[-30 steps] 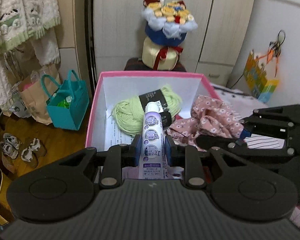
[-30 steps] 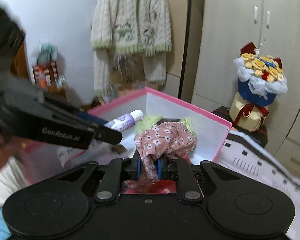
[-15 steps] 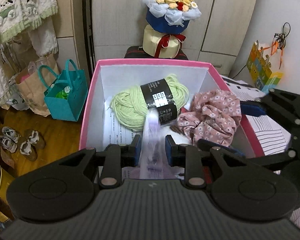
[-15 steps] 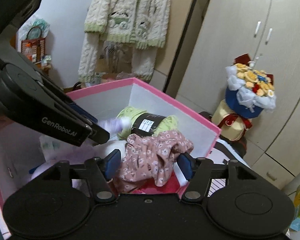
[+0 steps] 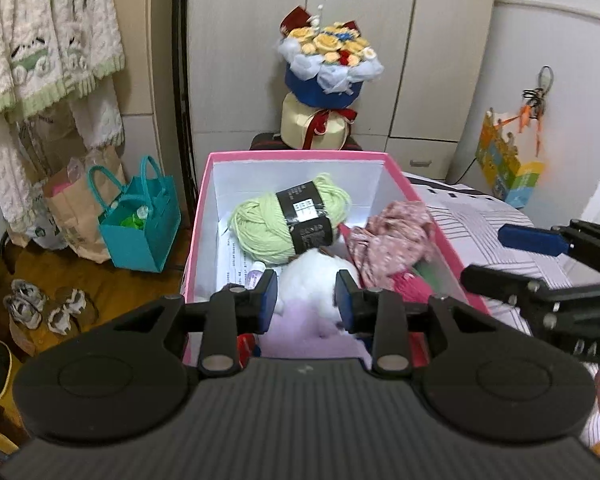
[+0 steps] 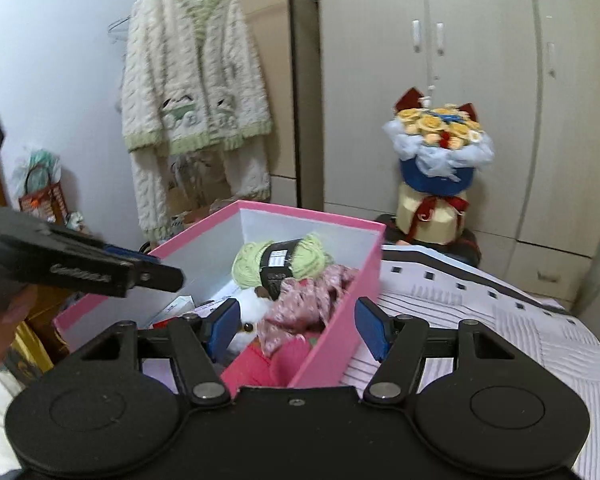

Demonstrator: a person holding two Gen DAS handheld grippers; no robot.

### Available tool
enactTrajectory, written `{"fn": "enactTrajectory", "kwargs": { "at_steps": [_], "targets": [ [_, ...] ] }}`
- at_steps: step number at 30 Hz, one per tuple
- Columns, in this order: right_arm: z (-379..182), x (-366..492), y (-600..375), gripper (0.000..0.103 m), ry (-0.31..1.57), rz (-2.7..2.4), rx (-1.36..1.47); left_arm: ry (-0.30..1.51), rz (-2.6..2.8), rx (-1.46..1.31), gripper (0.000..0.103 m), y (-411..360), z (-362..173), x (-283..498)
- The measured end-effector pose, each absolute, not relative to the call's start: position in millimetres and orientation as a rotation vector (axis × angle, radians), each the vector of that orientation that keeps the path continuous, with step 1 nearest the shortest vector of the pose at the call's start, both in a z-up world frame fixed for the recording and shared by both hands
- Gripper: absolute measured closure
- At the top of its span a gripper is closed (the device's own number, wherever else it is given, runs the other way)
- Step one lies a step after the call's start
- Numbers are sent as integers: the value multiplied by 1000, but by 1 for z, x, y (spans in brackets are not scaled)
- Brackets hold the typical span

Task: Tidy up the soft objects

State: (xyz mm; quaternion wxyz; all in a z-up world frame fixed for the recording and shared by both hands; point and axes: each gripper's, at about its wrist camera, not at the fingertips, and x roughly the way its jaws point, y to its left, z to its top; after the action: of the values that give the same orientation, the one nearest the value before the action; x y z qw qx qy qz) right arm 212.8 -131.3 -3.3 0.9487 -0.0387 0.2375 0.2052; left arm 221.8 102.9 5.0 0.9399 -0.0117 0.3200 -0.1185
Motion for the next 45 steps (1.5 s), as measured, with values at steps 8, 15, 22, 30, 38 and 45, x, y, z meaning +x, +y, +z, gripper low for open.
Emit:
{"fn": "enactTrajectory", "kwargs": {
  "at_steps": [8,15,22,30,38,45],
  "targets": [
    [9,171,-147,31,500,378,-25,597,-314,5,63,93,25,167],
    [17,140,-154,15,509,324,-39,558,-317,4,44,85,35,130],
    [28,123,-171,0,552,285,-26,535,-275,17,3,75,41,108],
    [44,98,-195,0,560,146,-5,656,-123,85,0,48,50,104],
    [46,58,-207,0,491,125,-35,584,-134,47,0,34,49,77],
    [30,57,-231,0,515,51,74,569,-108,44,0,21,35,69]
  ]
}}
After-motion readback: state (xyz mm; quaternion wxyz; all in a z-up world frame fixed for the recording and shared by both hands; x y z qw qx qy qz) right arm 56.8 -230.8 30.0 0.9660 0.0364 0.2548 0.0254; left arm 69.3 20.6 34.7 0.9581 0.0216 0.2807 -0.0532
